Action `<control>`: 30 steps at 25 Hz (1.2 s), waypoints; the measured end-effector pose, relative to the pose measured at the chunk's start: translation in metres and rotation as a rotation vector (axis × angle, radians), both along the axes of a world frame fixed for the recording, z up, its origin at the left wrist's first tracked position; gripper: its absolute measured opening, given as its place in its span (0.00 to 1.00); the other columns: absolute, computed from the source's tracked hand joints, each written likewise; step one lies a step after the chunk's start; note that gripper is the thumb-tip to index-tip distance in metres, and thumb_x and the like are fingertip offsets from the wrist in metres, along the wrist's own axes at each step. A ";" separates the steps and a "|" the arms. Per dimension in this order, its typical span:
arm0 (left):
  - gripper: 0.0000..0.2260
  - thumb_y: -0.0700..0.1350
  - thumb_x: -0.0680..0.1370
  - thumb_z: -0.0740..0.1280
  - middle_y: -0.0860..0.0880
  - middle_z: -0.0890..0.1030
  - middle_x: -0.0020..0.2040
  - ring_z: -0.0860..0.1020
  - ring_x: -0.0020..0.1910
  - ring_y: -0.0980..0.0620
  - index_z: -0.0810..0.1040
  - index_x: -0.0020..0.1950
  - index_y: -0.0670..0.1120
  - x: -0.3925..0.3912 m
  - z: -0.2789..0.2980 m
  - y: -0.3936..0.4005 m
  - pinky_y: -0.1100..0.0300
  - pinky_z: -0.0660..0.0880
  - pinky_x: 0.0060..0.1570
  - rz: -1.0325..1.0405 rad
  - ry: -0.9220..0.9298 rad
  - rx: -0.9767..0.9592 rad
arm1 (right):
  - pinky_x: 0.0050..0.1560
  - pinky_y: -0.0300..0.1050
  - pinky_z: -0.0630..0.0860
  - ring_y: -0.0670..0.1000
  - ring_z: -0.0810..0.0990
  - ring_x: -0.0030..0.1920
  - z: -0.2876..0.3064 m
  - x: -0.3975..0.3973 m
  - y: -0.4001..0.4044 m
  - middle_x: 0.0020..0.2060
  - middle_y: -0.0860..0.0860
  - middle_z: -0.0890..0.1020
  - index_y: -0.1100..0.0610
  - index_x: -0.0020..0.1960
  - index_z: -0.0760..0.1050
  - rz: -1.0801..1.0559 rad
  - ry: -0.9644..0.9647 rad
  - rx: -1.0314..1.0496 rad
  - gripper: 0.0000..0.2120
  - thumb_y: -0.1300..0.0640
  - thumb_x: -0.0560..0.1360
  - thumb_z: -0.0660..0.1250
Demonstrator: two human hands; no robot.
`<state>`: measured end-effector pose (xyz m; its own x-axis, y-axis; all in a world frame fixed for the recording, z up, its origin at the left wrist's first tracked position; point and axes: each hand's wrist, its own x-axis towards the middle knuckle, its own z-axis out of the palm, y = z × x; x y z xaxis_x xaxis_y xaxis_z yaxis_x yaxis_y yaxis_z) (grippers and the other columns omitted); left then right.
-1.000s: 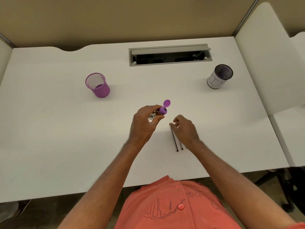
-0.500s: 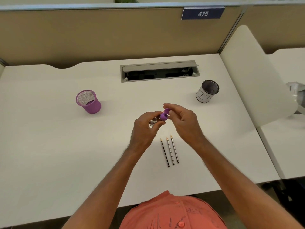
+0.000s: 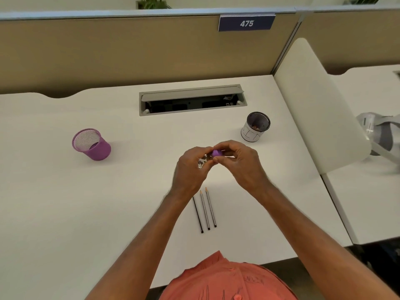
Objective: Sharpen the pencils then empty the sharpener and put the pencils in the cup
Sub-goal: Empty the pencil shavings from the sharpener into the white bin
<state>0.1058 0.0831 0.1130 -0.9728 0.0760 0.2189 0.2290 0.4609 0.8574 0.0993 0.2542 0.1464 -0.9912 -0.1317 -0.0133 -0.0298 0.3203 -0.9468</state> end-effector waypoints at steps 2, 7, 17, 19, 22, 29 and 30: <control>0.13 0.48 0.77 0.75 0.56 0.85 0.50 0.80 0.48 0.57 0.83 0.62 0.50 -0.007 -0.002 0.007 0.60 0.78 0.48 -0.006 -0.028 -0.003 | 0.56 0.46 0.83 0.46 0.86 0.52 -0.003 -0.011 0.010 0.50 0.45 0.86 0.47 0.55 0.84 0.006 -0.015 0.051 0.13 0.60 0.74 0.76; 0.14 0.46 0.75 0.76 0.55 0.86 0.50 0.81 0.48 0.57 0.85 0.61 0.52 -0.033 -0.005 0.020 0.65 0.76 0.47 0.001 -0.103 0.040 | 0.56 0.39 0.81 0.43 0.84 0.52 -0.007 -0.039 0.026 0.50 0.44 0.84 0.47 0.57 0.85 0.040 0.004 0.151 0.15 0.61 0.74 0.77; 0.14 0.46 0.76 0.75 0.53 0.87 0.51 0.81 0.48 0.57 0.85 0.62 0.51 -0.098 -0.009 0.052 0.63 0.78 0.49 -0.062 -0.122 0.013 | 0.54 0.34 0.80 0.42 0.84 0.51 -0.003 -0.095 0.057 0.50 0.46 0.85 0.51 0.56 0.85 -0.021 -0.025 0.215 0.12 0.61 0.75 0.77; 0.14 0.47 0.77 0.75 0.54 0.87 0.51 0.81 0.48 0.57 0.85 0.62 0.52 -0.111 -0.011 0.062 0.63 0.78 0.48 -0.075 -0.135 0.003 | 0.53 0.32 0.80 0.41 0.84 0.50 -0.005 -0.104 0.063 0.49 0.46 0.85 0.51 0.56 0.85 -0.056 -0.026 0.229 0.11 0.61 0.75 0.77; 0.13 0.48 0.77 0.75 0.55 0.86 0.50 0.81 0.47 0.57 0.85 0.61 0.53 -0.125 -0.016 0.070 0.64 0.78 0.47 -0.110 -0.133 -0.006 | 0.52 0.32 0.80 0.40 0.85 0.49 -0.007 -0.115 0.074 0.49 0.45 0.86 0.53 0.56 0.85 -0.058 -0.065 0.198 0.11 0.61 0.75 0.76; 0.13 0.46 0.76 0.75 0.55 0.87 0.51 0.80 0.47 0.58 0.85 0.61 0.53 -0.144 -0.024 0.078 0.62 0.77 0.48 -0.144 -0.134 -0.022 | 0.55 0.36 0.81 0.42 0.86 0.51 -0.012 -0.133 0.090 0.47 0.42 0.88 0.49 0.55 0.85 -0.033 -0.131 0.124 0.10 0.59 0.75 0.76; 0.13 0.47 0.76 0.75 0.56 0.86 0.50 0.80 0.47 0.58 0.84 0.61 0.53 -0.147 -0.024 0.080 0.63 0.77 0.47 -0.151 -0.138 -0.033 | 0.55 0.37 0.82 0.43 0.86 0.51 -0.014 -0.134 0.090 0.47 0.43 0.88 0.50 0.56 0.85 -0.048 -0.129 0.130 0.11 0.59 0.75 0.77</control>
